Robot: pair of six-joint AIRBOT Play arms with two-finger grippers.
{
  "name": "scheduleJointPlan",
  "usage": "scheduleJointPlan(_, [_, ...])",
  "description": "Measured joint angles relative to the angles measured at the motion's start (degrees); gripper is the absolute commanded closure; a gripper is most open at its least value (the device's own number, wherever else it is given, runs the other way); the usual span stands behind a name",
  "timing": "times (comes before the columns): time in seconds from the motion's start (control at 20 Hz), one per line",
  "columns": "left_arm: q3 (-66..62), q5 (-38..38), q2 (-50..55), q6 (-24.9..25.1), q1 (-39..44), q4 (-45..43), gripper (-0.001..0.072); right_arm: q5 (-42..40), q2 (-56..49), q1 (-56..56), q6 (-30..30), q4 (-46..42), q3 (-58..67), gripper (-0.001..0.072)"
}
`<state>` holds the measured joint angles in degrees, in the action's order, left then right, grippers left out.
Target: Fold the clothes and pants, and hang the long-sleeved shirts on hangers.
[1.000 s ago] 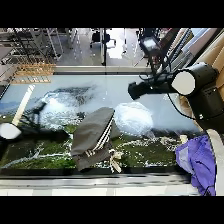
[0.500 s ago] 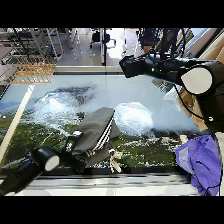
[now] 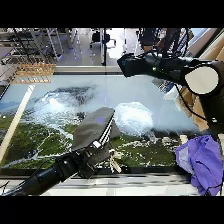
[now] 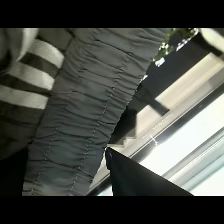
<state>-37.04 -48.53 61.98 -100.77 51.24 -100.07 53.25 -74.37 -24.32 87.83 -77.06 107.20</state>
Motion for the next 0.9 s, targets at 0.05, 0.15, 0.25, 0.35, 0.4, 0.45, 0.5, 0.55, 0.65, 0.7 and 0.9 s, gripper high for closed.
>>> scheduleJointPlan(0.05, [0.00,0.13,0.35,0.48,0.26,-0.28,0.0132,0.79,0.00,0.00,0.00,-0.02,-0.02,0.0064])
scheduleJointPlan(0.15, [0.00,0.09,0.74,1.62,0.66,-0.46,0.0113,1.86,0.00,0.00,-0.20,0.00,0.00,0.0064])
scheduleJointPlan(0.25, [0.00,-0.94,0.96,2.60,1.25,-0.46,0.0105,2.95,0.00,0.00,-0.24,0.07,-0.02,0.0064])
scheduleJointPlan(0.35, [0.00,-1.31,1.14,3.02,1.88,-0.44,0.0114,3.74,-0.04,0.00,-0.22,0.20,0.00,0.0065])
scheduleJointPlan(0.4, [0.00,-1.36,1.27,3.02,2.03,-0.57,0.0218,4.09,-0.13,0.00,-0.20,0.26,0.00,0.0065])
scheduleJointPlan(0.45, [0.00,-1.33,1.46,2.58,2.12,-1.40,0.0461,4.48,-0.28,0.00,0.02,0.46,-0.02,0.0065])
scheduleJointPlan(0.5, [0.00,-1.36,1.77,1.31,2.10,-2.86,0.0672,4.87,-0.46,0.00,0.07,0.74,0.00,0.0066])
scheduleJointPlan(0.55, [0.00,-1.38,2.10,0.04,1.95,-4.59,0.0691,5.49,-0.68,0.00,0.11,0.90,0.00,0.0067])
scheduleJointPlan(0.65, [0.00,-1.46,2.58,-1.77,1.11,-7.82,0.0692,6.49,-1.11,0.00,0.17,1.27,-0.02,0.0088])
scheduleJointPlan(0.7, [0.00,-1.55,2.67,-2.43,0.31,-9.05,0.0693,6.93,-1.29,0.00,0.17,1.27,-0.02,0.0128])
scheduleJointPlan(0.9, [0.00,-2.27,1.95,-2.05,-6.54,-16.22,0.0694,7.89,-1.60,0.00,0.20,0.72,0.00,0.0348])
